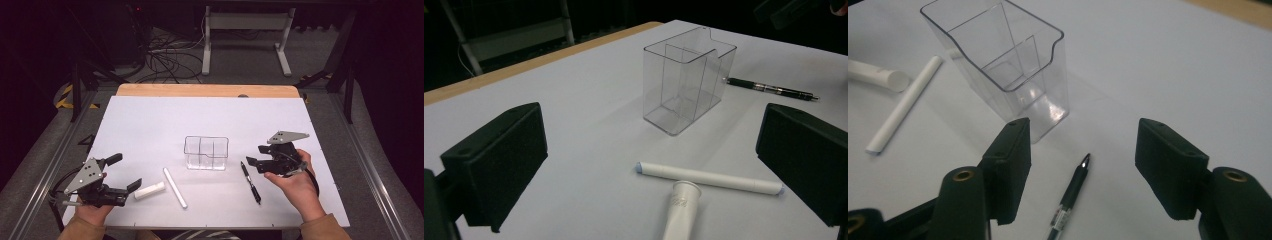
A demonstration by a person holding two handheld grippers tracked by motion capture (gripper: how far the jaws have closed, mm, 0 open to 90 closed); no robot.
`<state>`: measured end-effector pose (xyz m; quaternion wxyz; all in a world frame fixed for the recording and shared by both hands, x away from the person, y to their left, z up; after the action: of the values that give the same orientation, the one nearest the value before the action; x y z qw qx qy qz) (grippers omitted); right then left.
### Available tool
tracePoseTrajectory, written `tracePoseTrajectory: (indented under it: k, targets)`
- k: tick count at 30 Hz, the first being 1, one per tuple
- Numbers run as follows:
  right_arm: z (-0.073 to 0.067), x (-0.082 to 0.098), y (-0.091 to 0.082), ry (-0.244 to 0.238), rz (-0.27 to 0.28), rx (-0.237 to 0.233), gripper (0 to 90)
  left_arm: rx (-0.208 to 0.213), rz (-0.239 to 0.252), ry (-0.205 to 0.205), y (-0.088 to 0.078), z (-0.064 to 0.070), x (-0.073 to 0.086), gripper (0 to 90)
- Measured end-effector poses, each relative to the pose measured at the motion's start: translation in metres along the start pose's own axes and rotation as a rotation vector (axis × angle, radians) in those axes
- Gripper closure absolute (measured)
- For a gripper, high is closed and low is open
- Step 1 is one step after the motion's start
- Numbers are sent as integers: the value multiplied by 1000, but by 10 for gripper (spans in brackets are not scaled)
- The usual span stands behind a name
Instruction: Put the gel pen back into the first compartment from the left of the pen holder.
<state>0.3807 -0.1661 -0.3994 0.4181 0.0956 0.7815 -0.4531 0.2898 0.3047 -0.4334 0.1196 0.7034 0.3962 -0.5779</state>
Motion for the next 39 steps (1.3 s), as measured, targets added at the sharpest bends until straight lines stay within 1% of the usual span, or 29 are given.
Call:
tracePoseTrajectory:
  k: [1,2,3,5,6,10,11,17,18,23,26,29,30,32,34,36,38,39]
  targets:
    - [1,-1,1,37,-33,-11,386,1,1,-8,0,0,0,9]
    - [2,-2,2,59,-66,-21,387,0,-3,0,0,0,0,9]
    - [3,-3,4,72,-97,-25,391,0,-3,0,0,0,0,9]
    - [4,-3,7,110,-146,-16,395,0,-4,-1,0,0,0,9]
    - [4,-3,8,117,-163,-10,408,-2,-2,-1,0,0,0,9]
    - [0,-3,15,116,-205,35,409,-2,-1,1,0,0,0,9]
    - [-1,-4,16,116,-210,40,411,-2,-2,0,0,0,0,9]
    - [-2,-7,25,162,-272,64,429,-1,-3,-2,0,0,0,10]
    - [-2,-7,27,158,-281,73,429,-1,-3,-2,0,0,0,10]
    - [-4,-9,35,187,-336,109,435,-1,-6,-2,0,0,0,9]
    - [-4,-10,39,211,-364,129,455,-1,-6,-2,0,0,0,10]
    - [-5,-11,42,240,-379,131,486,-1,-7,-2,0,0,0,10]
    - [-5,-12,42,245,-387,133,491,0,-3,-11,0,0,1,10]
    - [-5,-12,45,250,-405,144,503,1,-4,-11,0,0,1,10]
    - [-5,-12,47,272,-422,146,510,0,-4,-11,0,0,1,10]
    - [-5,-12,49,281,-437,153,513,1,-6,-10,0,0,1,10]
    - [-5,-12,52,301,-448,162,523,1,-8,-9,0,0,1,10]
    - [-5,-12,53,302,-453,166,528,1,-7,-10,0,0,1,10]
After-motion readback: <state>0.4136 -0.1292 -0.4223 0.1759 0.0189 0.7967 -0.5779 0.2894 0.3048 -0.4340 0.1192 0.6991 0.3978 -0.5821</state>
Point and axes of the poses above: each handheld gripper's, and its own axes: y roughly forward along the jaws, x roughly out of its underside, z roughly to its right, the point moved 1 cm from there along y, roughly forward along the jaws, and after that the axes turned 15 degrees about y, right-handed, at the moved point
